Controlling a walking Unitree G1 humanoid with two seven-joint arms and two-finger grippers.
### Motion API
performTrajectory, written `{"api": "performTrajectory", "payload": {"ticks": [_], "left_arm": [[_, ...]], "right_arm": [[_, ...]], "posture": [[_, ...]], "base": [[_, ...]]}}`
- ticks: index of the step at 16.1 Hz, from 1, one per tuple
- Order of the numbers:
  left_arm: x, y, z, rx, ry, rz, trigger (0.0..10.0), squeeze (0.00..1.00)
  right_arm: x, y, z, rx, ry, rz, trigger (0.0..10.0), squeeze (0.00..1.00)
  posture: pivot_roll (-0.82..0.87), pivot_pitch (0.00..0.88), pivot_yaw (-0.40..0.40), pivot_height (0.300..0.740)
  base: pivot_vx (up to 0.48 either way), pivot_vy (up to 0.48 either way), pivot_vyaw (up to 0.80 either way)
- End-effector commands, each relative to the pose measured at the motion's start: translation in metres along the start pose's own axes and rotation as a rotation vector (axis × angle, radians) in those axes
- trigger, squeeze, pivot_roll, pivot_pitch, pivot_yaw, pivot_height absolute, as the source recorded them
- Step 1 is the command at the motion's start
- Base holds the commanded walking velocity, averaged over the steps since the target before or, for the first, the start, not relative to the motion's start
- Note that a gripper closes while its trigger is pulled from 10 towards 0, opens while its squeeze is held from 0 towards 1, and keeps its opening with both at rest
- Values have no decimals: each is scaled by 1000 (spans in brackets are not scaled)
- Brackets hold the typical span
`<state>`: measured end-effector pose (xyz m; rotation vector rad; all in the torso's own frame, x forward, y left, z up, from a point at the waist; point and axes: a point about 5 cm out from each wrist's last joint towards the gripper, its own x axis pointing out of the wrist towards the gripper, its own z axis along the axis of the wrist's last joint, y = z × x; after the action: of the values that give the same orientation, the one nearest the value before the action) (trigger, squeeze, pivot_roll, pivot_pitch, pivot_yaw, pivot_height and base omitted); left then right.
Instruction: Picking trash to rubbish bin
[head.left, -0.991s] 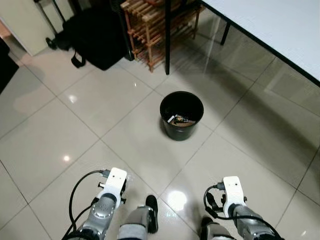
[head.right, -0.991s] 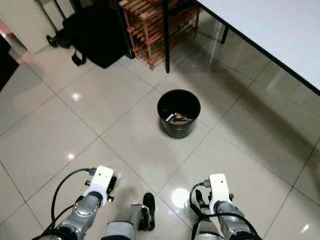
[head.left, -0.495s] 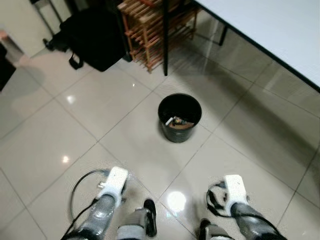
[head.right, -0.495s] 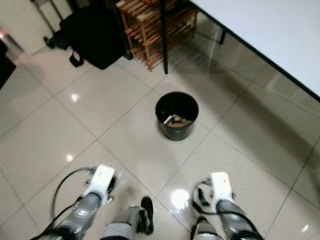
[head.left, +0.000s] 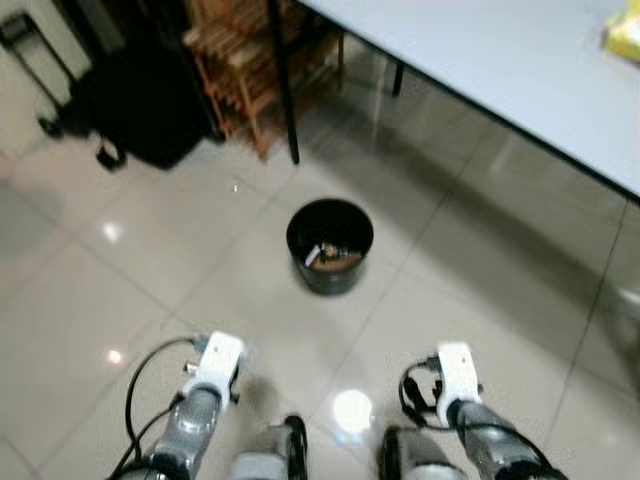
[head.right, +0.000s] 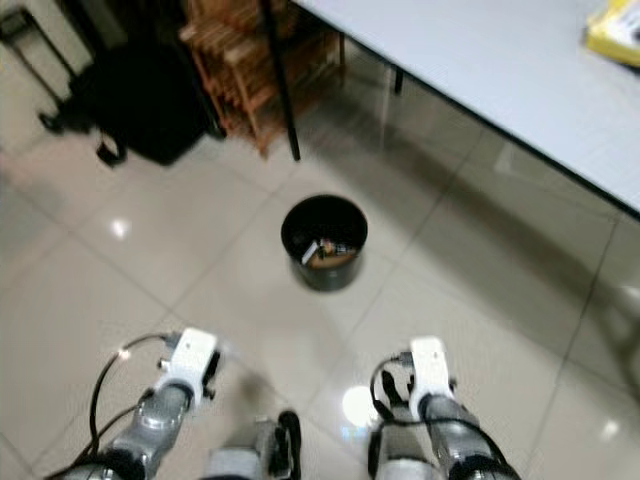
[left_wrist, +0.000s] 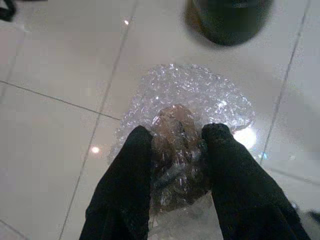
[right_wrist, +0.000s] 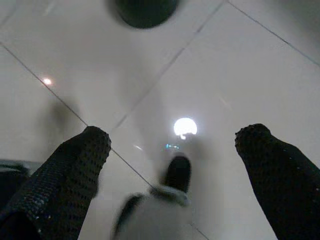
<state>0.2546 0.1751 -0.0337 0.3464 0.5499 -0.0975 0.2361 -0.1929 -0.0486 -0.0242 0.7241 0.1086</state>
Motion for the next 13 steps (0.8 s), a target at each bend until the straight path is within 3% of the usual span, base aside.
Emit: {"api": "performTrajectory", "payload": {"ticks": [1,8,10,13], "left_arm": [[-6,-4,-16,3,59,-8,10000,0],[-6,-4,-17,9,65,-6,10000,0],[-6,-3,-17,11,68,-7,10000,0],[-6,-3,-17,13,67,-8,10000,0]], "right_arm": [[-3,-1,-12,12,34,-6,10000,0],[-3,0,-13,14,44,-2,10000,0],[-3,1,-13,16,44,3,10000,0],[-3,1,-13,9,40,-3,10000,0]], "posture": [[55,298,93,740],[56,290,95,740],[54,285,98,740],[53,284,98,740]], "base": [[281,0,0],[347,0,0],[279,0,-800],[359,0,0]]}}
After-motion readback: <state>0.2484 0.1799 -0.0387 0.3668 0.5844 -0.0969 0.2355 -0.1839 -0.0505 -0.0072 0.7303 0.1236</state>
